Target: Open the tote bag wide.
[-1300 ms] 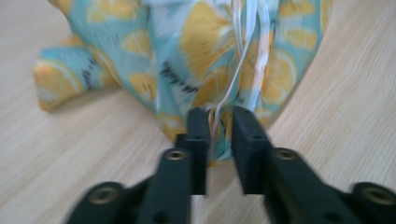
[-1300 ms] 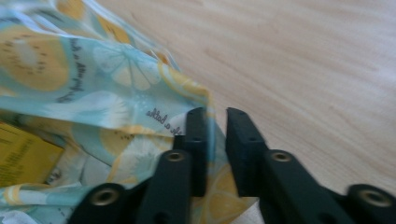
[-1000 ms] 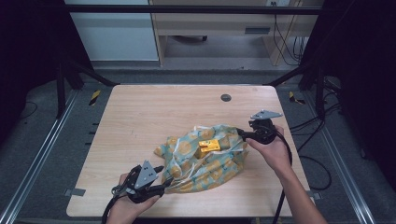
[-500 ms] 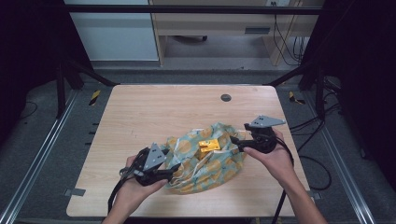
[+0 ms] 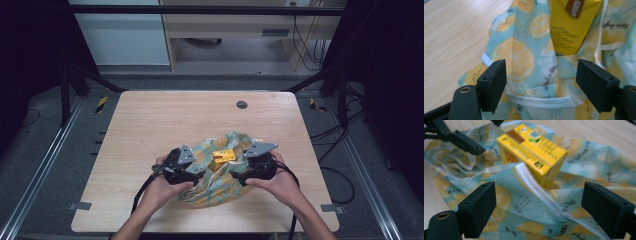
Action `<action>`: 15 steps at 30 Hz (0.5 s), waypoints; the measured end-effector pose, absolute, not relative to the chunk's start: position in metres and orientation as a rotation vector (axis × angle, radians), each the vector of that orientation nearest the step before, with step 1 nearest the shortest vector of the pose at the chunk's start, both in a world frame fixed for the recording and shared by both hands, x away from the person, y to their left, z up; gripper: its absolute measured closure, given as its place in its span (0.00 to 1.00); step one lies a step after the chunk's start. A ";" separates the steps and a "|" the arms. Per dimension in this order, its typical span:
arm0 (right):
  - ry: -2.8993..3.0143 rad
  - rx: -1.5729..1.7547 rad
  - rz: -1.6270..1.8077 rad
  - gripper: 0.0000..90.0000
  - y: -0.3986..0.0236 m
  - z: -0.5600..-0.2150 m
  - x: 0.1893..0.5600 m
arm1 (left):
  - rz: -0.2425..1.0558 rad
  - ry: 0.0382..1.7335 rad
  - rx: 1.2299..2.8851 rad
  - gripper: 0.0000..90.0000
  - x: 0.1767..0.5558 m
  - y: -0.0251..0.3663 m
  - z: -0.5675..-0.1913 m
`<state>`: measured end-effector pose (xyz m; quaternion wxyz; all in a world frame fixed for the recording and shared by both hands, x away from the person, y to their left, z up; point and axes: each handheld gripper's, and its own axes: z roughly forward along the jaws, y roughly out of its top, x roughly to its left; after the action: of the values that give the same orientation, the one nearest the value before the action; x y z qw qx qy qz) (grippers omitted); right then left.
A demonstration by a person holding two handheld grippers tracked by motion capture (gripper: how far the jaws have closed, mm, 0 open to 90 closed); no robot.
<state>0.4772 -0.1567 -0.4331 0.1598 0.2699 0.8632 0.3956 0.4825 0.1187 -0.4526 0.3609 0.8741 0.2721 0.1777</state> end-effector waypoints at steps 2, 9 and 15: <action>2.484 0.773 1.116 0.14 -0.154 -0.438 0.476 | 0.437 0.706 2.271 0.23 0.486 0.117 -0.458; 2.534 0.769 1.026 0.42 -0.154 -0.449 0.479 | 0.434 0.745 2.298 0.23 0.496 0.111 -0.472; 2.549 0.789 0.992 0.75 -0.162 -0.456 0.481 | 0.432 0.766 2.322 0.43 0.499 0.109 -0.478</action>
<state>0.4807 -0.1615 -0.4558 0.1467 0.2743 0.8858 0.3445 0.4988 0.1087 -0.4780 0.3235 0.8850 0.2918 0.1646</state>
